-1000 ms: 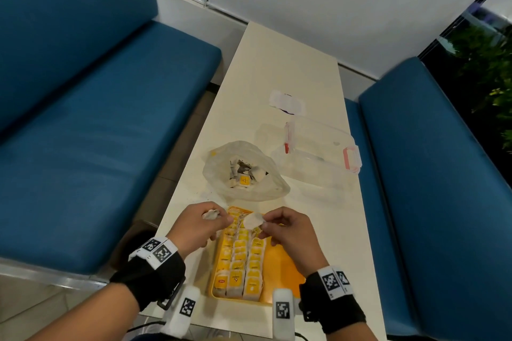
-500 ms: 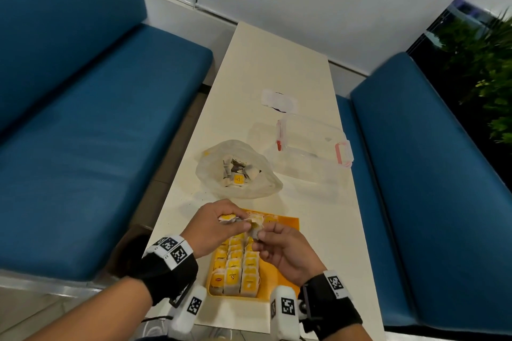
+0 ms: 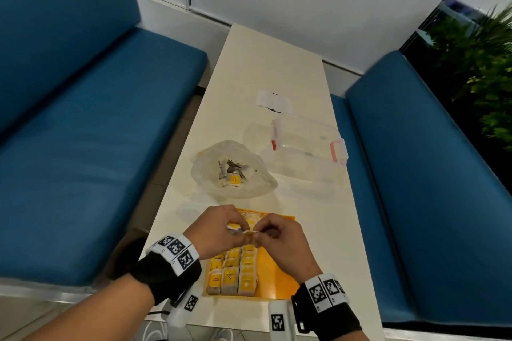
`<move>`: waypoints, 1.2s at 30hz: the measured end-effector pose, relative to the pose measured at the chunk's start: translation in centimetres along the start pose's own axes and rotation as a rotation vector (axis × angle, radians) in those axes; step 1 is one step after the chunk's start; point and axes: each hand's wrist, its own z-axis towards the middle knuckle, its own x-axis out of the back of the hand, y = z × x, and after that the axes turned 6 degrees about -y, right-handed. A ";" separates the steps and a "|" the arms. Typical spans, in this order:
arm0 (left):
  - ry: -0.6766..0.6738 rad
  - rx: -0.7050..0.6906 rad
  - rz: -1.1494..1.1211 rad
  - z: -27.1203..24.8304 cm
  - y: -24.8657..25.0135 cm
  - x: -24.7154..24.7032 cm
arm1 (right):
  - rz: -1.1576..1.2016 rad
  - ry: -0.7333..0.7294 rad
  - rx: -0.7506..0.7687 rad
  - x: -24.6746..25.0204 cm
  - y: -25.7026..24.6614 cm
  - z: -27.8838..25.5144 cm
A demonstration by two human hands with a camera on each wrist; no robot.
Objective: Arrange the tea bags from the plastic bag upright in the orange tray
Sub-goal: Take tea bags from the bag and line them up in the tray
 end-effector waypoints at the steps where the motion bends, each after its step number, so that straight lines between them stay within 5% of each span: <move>1: -0.005 0.010 0.002 0.0 -0.2 -0.1 | 0.043 0.018 -0.013 0.1 0.1 -0.1; 8: 0.032 0.057 -0.006 -0.3 0.1 -0.5 | 0.172 0.037 -0.142 -0.1 1.5 0.2; 13: 0.249 0.280 -0.024 -0.8 -1.7 0.6 | -0.065 0.140 -0.280 1.0 4.0 1.4; 18: 0.179 0.463 0.070 -1.3 -4.2 -0.1 | -0.213 0.155 -0.366 0.2 4.2 2.9; 36: 0.184 0.435 -0.060 -1.3 -4.6 -0.4 | -0.193 0.318 -0.514 -1.7 4.5 5.5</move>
